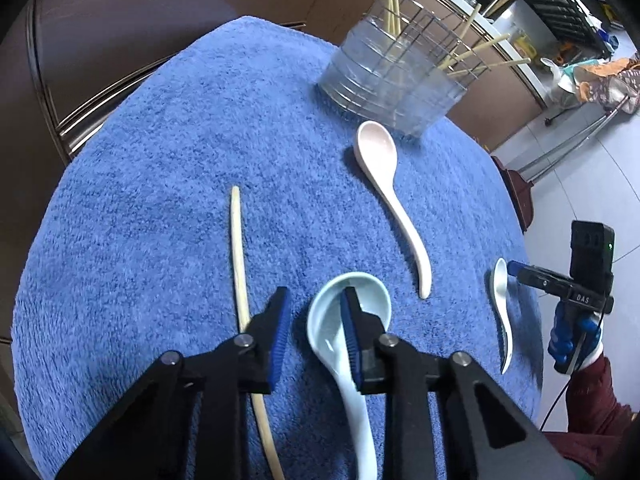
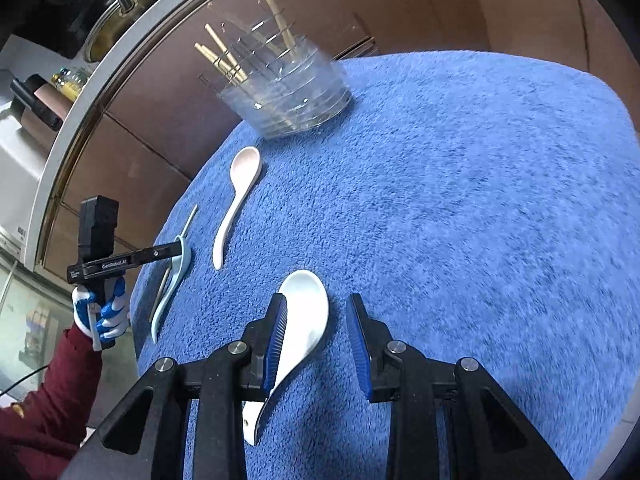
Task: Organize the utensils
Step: 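Grasp the pale blue spoon with the left gripper while the right gripper grasps a white spoon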
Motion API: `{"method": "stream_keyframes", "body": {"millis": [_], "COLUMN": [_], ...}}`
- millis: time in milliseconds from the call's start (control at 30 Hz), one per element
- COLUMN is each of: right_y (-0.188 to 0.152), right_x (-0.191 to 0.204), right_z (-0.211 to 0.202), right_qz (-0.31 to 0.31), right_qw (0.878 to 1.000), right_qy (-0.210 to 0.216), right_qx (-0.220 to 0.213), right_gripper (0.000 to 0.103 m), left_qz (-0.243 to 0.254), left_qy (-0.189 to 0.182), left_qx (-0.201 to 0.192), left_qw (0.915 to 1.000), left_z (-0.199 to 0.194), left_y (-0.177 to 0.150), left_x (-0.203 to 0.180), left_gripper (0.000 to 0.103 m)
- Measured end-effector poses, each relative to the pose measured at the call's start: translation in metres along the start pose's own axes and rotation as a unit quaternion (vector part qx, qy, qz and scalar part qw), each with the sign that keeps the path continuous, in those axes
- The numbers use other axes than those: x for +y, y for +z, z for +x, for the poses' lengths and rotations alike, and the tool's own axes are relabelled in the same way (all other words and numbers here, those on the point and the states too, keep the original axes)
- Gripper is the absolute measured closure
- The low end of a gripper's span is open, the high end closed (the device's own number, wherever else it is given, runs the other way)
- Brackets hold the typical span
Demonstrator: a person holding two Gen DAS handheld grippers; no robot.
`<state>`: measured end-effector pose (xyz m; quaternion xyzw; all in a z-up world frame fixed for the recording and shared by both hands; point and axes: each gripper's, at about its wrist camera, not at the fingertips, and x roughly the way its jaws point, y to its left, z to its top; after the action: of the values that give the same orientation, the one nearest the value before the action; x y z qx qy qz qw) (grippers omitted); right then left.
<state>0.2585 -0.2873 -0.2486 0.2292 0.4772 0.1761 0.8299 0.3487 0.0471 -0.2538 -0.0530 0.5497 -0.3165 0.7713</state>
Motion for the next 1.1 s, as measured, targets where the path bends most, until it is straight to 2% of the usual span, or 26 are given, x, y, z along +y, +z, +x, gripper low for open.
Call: {"method": "stream_keyframes", "body": {"millis": [167, 333, 433, 500, 667, 867, 1100], "right_y": [0.013, 0.017, 0.020, 0.022, 0.024, 0.020, 0.009], "right_x": [-0.004, -0.006, -0.006, -0.006, 0.003, 0.024, 0.045], "right_z": [0.010, 0.018, 0.024, 0.026, 0.033, 0.031, 0.013], "right_qz": [-0.011, -0.028, -0.038, -0.042, -0.071, -0.117, -0.143], "right_qw": [1.000, 0.998, 0.997, 0.997, 0.994, 0.990, 0.988], "right_qy": [0.016, 0.024, 0.020, 0.019, 0.015, -0.020, -0.055], "right_qx": [0.022, 0.050, 0.064, 0.067, 0.081, 0.070, 0.029], "right_gripper": [0.074, 0.076, 0.081, 0.089, 0.096, 0.097, 0.097], "left_qz": [0.008, 0.020, 0.028, 0.035, 0.055, 0.050, 0.021], "left_qy": [0.000, 0.015, 0.035, 0.050, 0.089, 0.133, 0.146], "left_qx": [0.009, 0.019, 0.019, 0.018, 0.014, -0.007, -0.058], "left_qw": [0.9999, 0.9995, 0.9988, 0.9980, 0.9944, 0.9898, 0.9873], "left_z": [0.003, 0.009, 0.010, 0.011, 0.013, 0.006, -0.018], "left_y": [0.004, 0.007, 0.005, 0.004, -0.002, -0.008, -0.014], "left_x": [-0.001, -0.009, -0.017, -0.024, -0.045, -0.056, -0.063], "left_gripper": [0.084, 0.089, 0.090, 0.091, 0.094, 0.097, 0.097]}}
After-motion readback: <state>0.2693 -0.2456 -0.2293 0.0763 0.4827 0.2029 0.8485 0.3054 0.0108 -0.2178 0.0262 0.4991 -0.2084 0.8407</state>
